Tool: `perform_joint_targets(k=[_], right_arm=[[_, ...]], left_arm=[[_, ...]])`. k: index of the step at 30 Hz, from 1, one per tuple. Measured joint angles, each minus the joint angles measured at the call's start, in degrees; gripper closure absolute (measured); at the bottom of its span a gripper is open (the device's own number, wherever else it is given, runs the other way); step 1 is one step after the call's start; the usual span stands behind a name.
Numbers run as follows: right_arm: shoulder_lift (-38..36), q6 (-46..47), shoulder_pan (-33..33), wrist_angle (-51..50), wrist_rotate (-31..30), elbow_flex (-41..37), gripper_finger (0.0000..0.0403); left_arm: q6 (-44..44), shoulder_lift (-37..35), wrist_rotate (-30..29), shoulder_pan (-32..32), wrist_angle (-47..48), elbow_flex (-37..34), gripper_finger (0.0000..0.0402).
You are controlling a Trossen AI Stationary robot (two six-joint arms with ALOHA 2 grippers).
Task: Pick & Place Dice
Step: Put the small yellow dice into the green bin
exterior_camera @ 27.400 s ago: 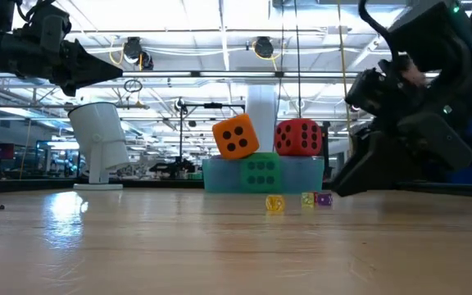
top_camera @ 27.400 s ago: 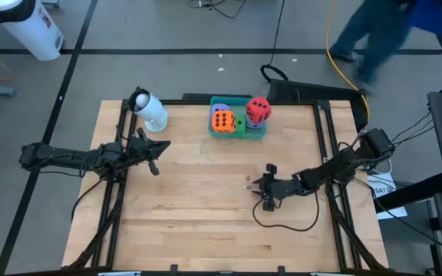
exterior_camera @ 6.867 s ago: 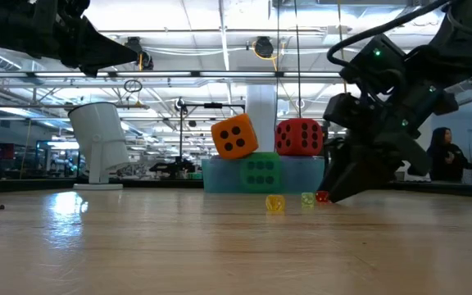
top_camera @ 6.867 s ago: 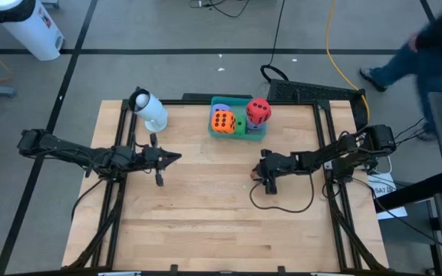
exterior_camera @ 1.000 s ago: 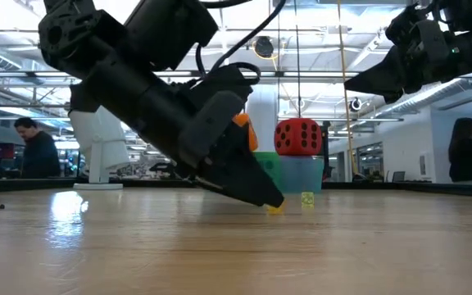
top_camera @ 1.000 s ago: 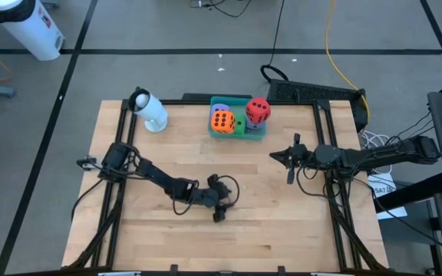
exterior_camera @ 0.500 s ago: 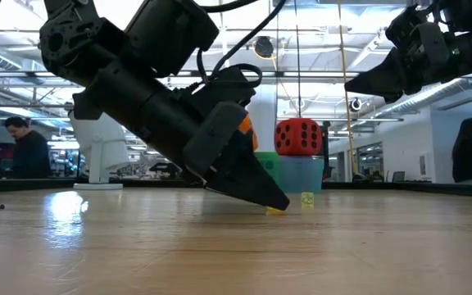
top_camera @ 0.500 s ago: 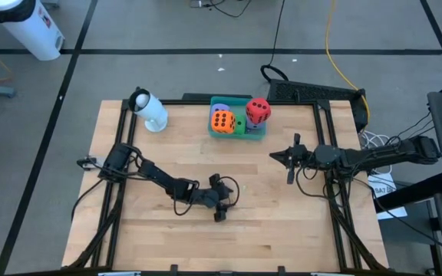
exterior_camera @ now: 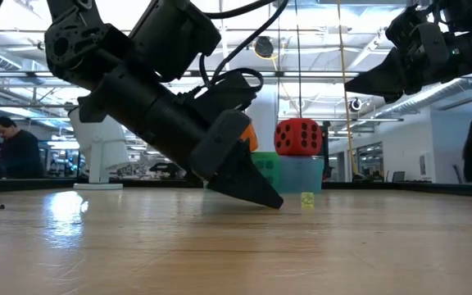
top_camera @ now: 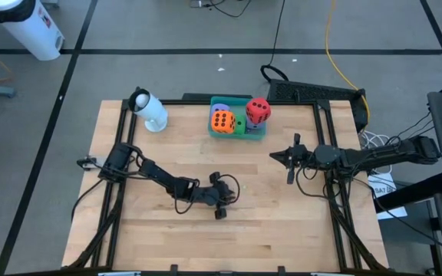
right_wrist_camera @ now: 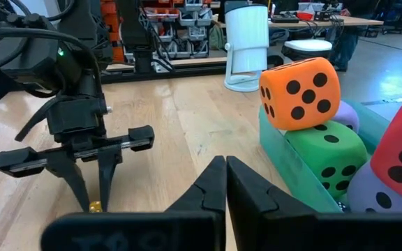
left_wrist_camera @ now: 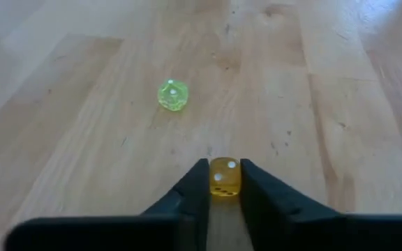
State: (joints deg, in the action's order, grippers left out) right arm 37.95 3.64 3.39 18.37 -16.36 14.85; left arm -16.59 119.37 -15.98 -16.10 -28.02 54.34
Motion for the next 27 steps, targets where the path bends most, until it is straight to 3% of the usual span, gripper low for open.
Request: perform_joint_targets(k=[4, 11, 16, 19, 22, 27], right_arm=[[0.0, 0.0, 0.0, 0.0, 0.0, 0.0, 0.0399], [0.0, -1.1, 0.0, 1.5, -0.1, -1.5, 0.0399], [0.0, -1.8, 0.0, 6.4, -0.1, -2.7, 0.0399], [0.0, -2.1, 0.0, 7.2, -0.1, -2.9, 0.0399], [0.1, -2.8, 0.0, 7.1, -0.2, -3.0, 0.0399], [0.0, -2.8, 0.0, 6.9, -0.2, -3.0, 0.0399]], left_arm=[[3.9, -0.4, 0.9, 0.2, -2.4, 0.0, 0.0372], [9.7, -9.6, -2.2, 4.7, -1.6, 1.3, 0.0367], [16.1, -12.3, -0.9, 12.1, 3.1, 8.4, 0.0355], [19.8, -9.5, 2.3, 16.1, 10.1, 16.1, 0.0363], [22.5, -5.0, 1.5, 19.2, 18.0, 22.9, 0.0365], [21.5, 2.1, 0.1, 23.6, 24.1, 32.3, 0.0326]])
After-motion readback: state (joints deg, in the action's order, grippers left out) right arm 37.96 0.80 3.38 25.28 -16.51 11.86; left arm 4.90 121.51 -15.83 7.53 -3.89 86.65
